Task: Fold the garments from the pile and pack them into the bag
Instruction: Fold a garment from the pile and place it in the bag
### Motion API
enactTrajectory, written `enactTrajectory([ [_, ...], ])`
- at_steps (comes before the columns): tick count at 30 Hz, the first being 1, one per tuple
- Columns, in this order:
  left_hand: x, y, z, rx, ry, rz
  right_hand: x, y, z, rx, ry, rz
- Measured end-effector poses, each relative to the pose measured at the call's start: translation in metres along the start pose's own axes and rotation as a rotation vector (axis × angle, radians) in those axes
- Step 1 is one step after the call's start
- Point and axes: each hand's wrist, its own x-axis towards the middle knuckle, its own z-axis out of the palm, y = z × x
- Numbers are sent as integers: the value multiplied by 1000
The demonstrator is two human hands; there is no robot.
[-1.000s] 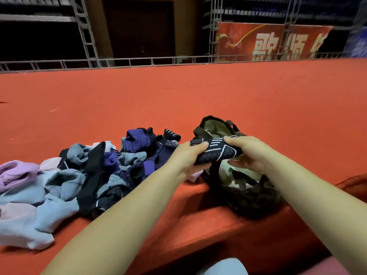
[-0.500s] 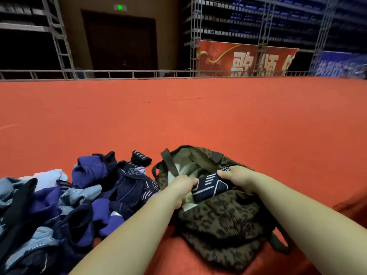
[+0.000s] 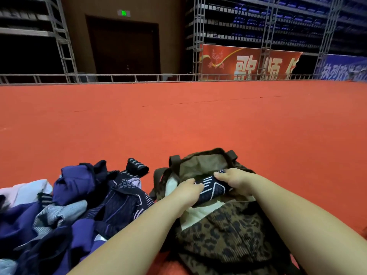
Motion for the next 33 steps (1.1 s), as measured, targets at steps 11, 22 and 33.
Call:
enactTrajectory([
  [11, 33, -14, 23, 297, -56, 69, 27, -1, 18, -604, 228, 119],
  [22, -47, 0, -33, -148, -169, 111, -60, -20, 20, -553, 294, -63],
  [33, -189, -85, -135, -159, -30, 24, -162, -90, 160, -304, 107, -407],
])
